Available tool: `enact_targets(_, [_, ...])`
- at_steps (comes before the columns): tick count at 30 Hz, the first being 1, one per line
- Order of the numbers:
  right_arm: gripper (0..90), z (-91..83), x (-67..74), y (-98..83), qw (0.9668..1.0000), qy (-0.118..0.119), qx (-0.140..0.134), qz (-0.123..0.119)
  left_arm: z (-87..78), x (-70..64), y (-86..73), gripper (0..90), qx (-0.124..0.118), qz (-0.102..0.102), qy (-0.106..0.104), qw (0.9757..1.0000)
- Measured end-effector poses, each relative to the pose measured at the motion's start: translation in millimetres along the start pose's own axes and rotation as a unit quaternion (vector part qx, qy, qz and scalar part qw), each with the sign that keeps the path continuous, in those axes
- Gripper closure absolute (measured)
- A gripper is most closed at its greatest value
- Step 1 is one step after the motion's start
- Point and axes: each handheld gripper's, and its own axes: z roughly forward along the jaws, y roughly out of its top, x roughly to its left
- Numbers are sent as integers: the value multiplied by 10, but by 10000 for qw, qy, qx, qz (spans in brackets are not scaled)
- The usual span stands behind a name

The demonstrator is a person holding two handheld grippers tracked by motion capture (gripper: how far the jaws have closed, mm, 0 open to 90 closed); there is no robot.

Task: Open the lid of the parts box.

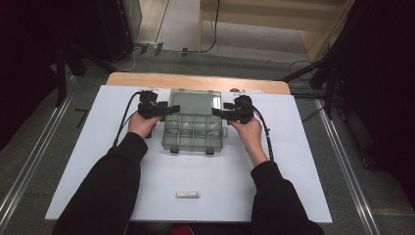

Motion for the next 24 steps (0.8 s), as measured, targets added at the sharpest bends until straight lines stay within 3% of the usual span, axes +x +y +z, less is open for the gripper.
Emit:
enact_targets(3, [290, -74, 74, 11, 9999, 101, 12, -110, -50, -48, -7, 289, -46, 90, -35, 9999])
enact_targets(5, [291, -115, 123, 12, 9998, 135, 3, -178, -98, -63, -27, 289, -43, 85, -241, 9997])
enact_targets(7, [296, -162, 195, 0, 9993, 154, -30, -344, -123, -61, -43, 290, -38, 57, -317, 9995])
enact_targets(14, [304, -288, 356, -66, 9978, 325, -51, -572, -273, -155, -107, 289, 52, 219, -435, 9988])
enact_targets(19, [309, -318, 397, -137, 9975, 422, -59, -559, -324, -255, -192, 290, 71, 337, -481, 9982])
enact_targets(24, [313, -326, 451, -201, 9971, 497, 41, -569, -376, -321, -244, 290, 14, 305, -648, 9974])
